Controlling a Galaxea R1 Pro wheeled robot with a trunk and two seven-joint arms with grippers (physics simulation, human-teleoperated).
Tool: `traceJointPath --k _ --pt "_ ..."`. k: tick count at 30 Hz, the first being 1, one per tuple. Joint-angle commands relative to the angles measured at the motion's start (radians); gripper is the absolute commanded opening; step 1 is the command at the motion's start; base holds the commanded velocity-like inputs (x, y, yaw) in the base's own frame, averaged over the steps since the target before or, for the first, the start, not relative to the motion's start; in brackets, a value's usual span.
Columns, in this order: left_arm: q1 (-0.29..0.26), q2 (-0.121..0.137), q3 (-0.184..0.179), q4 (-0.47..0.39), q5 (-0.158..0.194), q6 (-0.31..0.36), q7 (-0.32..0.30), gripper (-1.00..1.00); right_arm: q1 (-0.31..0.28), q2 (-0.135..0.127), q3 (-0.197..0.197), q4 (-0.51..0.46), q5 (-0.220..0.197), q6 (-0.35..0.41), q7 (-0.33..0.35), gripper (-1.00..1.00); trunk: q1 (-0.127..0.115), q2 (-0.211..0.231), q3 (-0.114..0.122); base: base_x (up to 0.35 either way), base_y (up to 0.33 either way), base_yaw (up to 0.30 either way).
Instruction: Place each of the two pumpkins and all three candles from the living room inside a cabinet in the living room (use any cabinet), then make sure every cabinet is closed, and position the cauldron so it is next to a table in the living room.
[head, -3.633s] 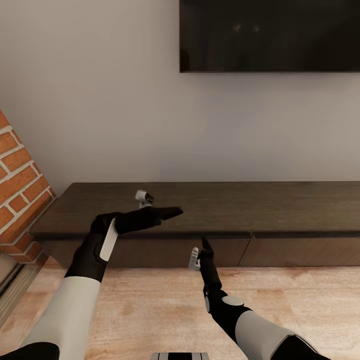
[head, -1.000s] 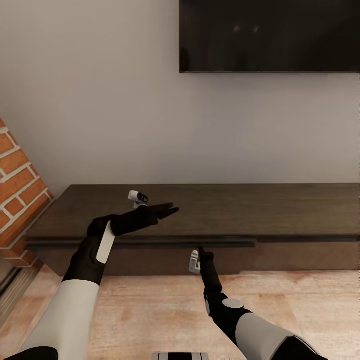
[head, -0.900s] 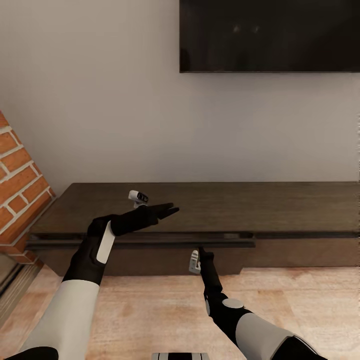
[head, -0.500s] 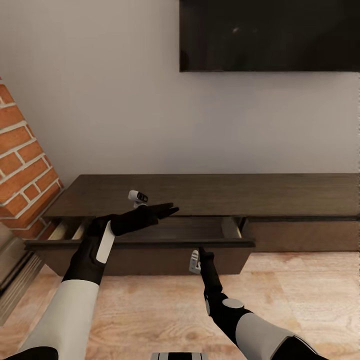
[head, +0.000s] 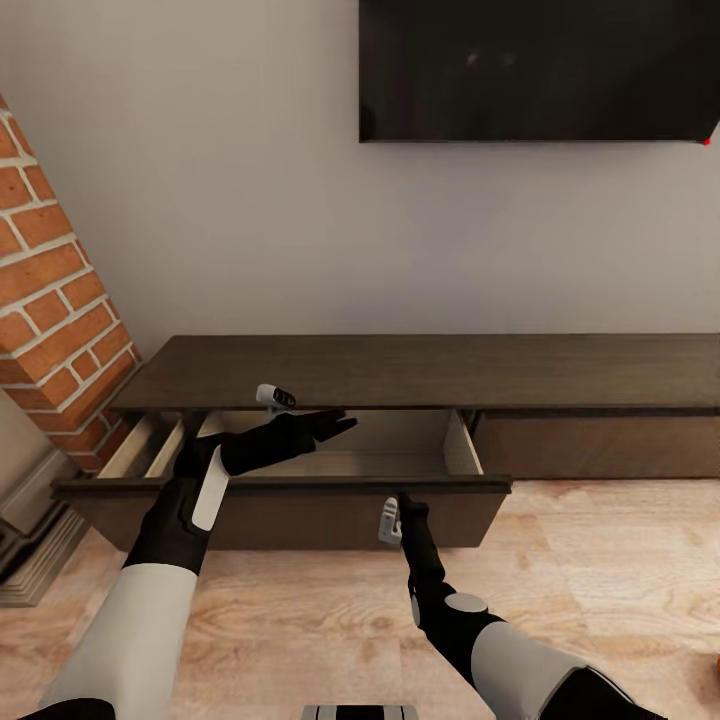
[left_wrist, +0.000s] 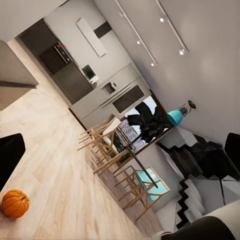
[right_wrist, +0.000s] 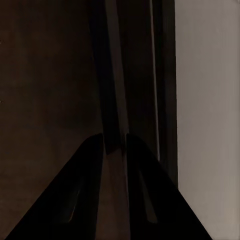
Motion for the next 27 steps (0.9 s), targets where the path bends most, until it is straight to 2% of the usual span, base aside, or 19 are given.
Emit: traceJointPath --k 1,9,27 --pt "0.001 0.000 0.000 0.000 0.000 0.000 0.000 1.00 -0.006 0.000 -0.004 -0.006 0.003 0.000 0.004 -1.00 0.000 0.000 0.000 0.000 0.000 0.000" --pt "0.004 0.000 0.001 0.000 0.000 0.000 0.000 1.00 0.002 0.000 -0.002 -0.004 0.005 0.001 -0.012 -1.00 0.000 0.000 0.000 -0.007 0.000 0.000" --pt "0.005 0.000 0.009 -0.007 0.002 0.000 -0.001 1.00 0.003 0.000 -0.017 -0.006 -0.021 0.004 -0.014 -1.00 0.000 0.000 0.000 -0.148 0.025 0.000"
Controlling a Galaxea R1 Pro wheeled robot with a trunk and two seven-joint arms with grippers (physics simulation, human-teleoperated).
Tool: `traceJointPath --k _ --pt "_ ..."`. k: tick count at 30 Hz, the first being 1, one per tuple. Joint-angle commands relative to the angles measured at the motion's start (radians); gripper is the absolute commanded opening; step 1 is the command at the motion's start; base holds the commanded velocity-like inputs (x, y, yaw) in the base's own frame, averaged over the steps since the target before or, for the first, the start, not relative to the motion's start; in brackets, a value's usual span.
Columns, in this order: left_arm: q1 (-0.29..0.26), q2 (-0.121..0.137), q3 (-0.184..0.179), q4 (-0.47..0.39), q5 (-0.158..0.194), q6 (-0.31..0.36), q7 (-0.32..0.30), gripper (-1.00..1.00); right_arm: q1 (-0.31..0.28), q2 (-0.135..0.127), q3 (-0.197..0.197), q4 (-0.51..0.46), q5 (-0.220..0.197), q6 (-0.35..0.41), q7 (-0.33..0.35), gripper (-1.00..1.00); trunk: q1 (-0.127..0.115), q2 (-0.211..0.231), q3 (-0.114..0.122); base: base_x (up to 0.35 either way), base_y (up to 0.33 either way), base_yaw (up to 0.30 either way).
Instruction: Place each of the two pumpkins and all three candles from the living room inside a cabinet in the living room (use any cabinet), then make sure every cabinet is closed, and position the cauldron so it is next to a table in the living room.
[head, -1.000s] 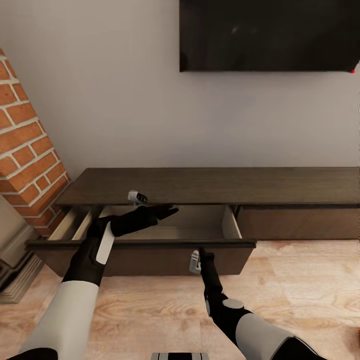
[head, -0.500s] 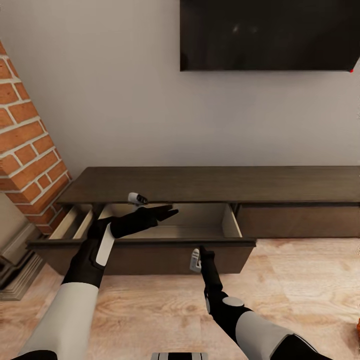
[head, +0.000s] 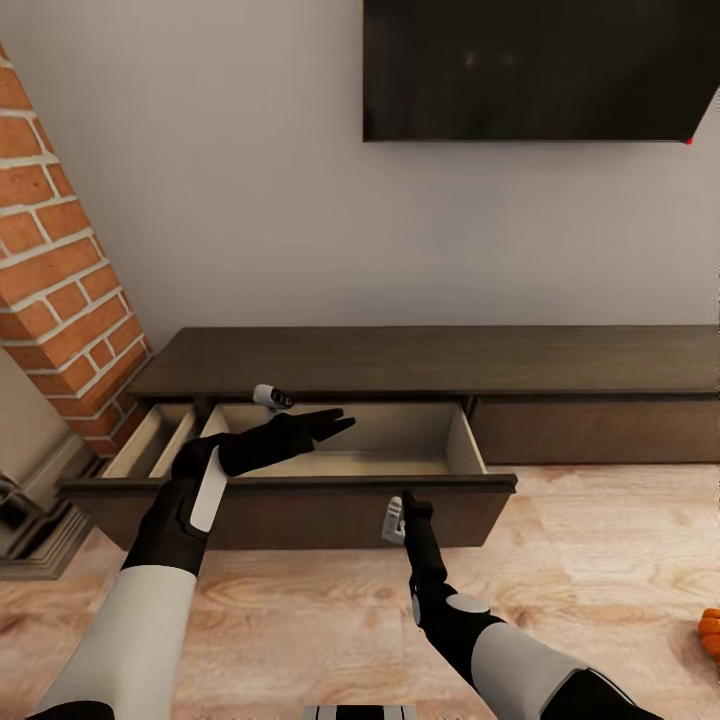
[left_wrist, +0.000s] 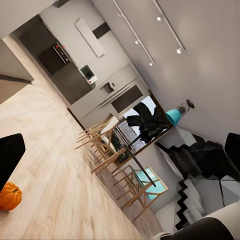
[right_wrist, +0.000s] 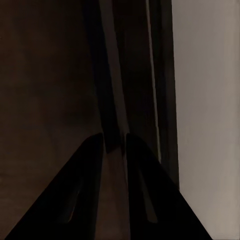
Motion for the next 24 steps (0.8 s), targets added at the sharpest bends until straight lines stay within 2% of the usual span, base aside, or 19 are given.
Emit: traceJointPath --k 1,8,9,24 --pt "0.000 0.000 0.000 -0.001 0.000 0.000 0.000 1.00 -0.001 0.000 0.023 -0.009 0.034 -0.001 0.001 -1.00 0.000 0.000 0.000 -0.204 0.002 0.000" --pt "0.000 0.000 0.004 0.000 -0.001 0.000 0.000 1.00 -0.001 0.000 0.023 -0.009 0.034 -0.002 0.000 -1.00 0.000 0.000 0.000 -0.113 0.001 0.000" --pt "0.000 0.000 0.004 0.000 -0.001 0.000 0.000 1.00 -0.001 0.000 0.023 -0.009 0.034 -0.002 0.000 1.00 0.000 0.000 0.000 -0.019 0.000 0.000" --pt "0.000 0.000 0.005 0.001 -0.001 0.000 0.001 1.00 -0.001 0.000 0.023 -0.011 0.031 0.000 0.002 1.00 0.000 0.000 0.000 -0.002 0.000 0.000"
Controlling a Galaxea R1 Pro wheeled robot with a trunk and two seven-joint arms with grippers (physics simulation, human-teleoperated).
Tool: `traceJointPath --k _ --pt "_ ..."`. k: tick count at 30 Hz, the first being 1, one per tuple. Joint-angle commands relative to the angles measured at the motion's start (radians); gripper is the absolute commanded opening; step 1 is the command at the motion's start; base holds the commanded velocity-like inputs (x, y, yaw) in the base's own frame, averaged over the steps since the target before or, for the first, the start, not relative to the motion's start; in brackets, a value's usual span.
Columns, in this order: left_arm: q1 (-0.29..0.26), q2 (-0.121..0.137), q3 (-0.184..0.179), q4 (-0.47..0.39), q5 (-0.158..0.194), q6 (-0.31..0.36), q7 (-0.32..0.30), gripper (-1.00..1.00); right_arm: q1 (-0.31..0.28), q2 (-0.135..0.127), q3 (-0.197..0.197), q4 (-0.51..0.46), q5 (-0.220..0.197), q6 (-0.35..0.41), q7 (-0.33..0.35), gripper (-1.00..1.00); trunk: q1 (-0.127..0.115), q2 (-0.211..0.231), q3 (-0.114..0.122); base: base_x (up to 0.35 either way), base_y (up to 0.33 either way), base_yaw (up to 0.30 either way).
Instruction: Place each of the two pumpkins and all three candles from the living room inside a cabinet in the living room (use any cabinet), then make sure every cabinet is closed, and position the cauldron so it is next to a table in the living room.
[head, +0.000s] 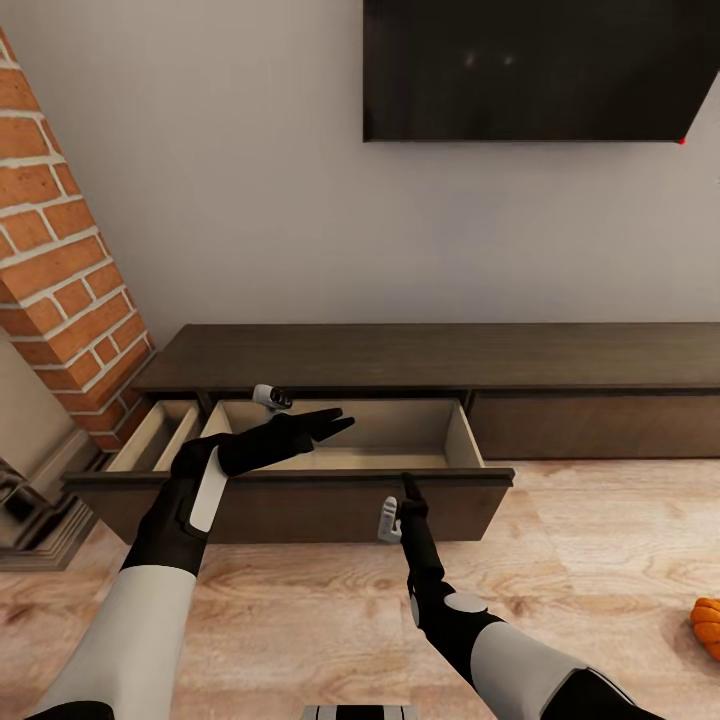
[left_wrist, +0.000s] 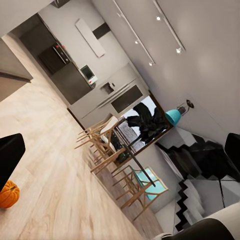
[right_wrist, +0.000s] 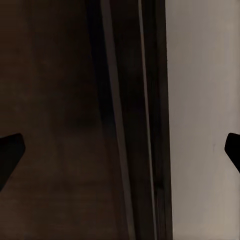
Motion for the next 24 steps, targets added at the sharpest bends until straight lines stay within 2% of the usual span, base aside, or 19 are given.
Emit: traceJointPath --k 1,10,24 --pt "0.000 0.000 0.000 0.000 0.000 0.000 0.000 1.00 0.000 0.000 0.000 0.000 0.000 0.000 0.000 1.00 0.000 0.000 0.000 0.000 0.000 0.000" --pt "0.000 0.000 0.000 0.000 0.000 0.000 0.000 1.00 0.000 0.000 0.000 0.000 -0.001 0.000 0.000 1.00 0.000 0.000 0.000 0.000 0.000 0.000" --pt "0.000 -0.003 -0.002 -0.003 0.000 0.000 0.002 1.00 0.000 0.000 0.000 0.000 -0.001 -0.002 0.001 1.00 -0.006 0.003 0.054 0.000 0.000 0.000"
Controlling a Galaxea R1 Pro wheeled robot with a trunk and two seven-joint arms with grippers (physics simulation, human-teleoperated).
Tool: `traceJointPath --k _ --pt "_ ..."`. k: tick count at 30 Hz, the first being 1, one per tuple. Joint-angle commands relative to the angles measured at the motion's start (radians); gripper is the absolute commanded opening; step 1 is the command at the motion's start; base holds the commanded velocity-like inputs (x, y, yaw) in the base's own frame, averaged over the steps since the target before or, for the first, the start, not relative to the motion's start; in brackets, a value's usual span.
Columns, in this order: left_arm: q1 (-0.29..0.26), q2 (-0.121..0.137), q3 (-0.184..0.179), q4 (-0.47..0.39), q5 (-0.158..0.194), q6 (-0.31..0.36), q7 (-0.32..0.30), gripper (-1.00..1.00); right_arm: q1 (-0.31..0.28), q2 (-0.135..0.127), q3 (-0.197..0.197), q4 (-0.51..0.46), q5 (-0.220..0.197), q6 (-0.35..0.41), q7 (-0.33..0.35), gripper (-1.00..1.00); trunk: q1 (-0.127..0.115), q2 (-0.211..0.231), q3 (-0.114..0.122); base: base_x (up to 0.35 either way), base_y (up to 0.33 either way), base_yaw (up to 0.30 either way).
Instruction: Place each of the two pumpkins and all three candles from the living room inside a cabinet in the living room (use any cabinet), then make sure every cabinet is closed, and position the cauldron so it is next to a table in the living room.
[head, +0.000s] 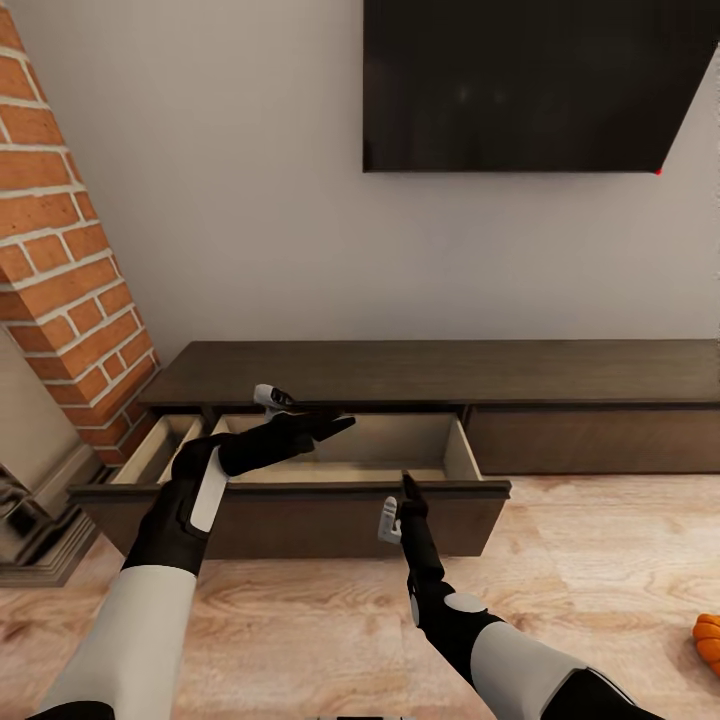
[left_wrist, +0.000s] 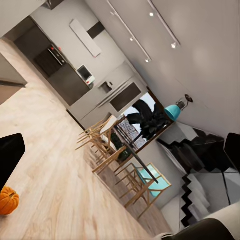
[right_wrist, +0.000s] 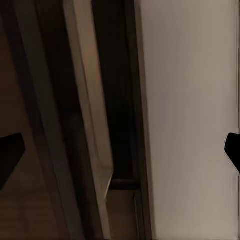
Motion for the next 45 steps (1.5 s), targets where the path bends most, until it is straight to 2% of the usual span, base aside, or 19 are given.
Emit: traceJointPath --k 1,18,30,40,45 --pt "0.000 0.000 0.000 0.000 0.000 0.000 0.000 1.00 0.000 0.000 0.000 0.000 0.000 0.000 0.000 1.00 0.000 0.000 0.004 0.000 0.000 0.000" --pt "0.000 -0.003 -0.007 -0.002 0.000 0.001 0.003 1.00 0.000 0.000 -0.001 0.000 0.000 -0.001 0.001 1.00 -0.063 0.114 0.058 0.000 0.000 0.000" --pt "0.000 -0.003 -0.009 -0.037 -0.002 0.004 0.005 1.00 0.000 0.000 -0.001 0.000 0.000 -0.001 0.001 1.00 -0.109 0.198 0.095 -0.065 0.000 0.000" --pt "0.000 0.000 -0.008 -0.035 -0.002 0.004 0.005 1.00 0.000 0.000 -0.007 -0.001 -0.005 -0.014 0.045 1.00 -0.147 0.268 0.127 -0.133 0.000 0.000" --pt "0.000 0.002 -0.007 -0.033 -0.002 0.003 0.006 1.00 0.000 0.000 -0.016 -0.001 -0.007 -0.051 0.052 1.00 -0.166 0.303 0.142 -0.004 0.000 0.000"
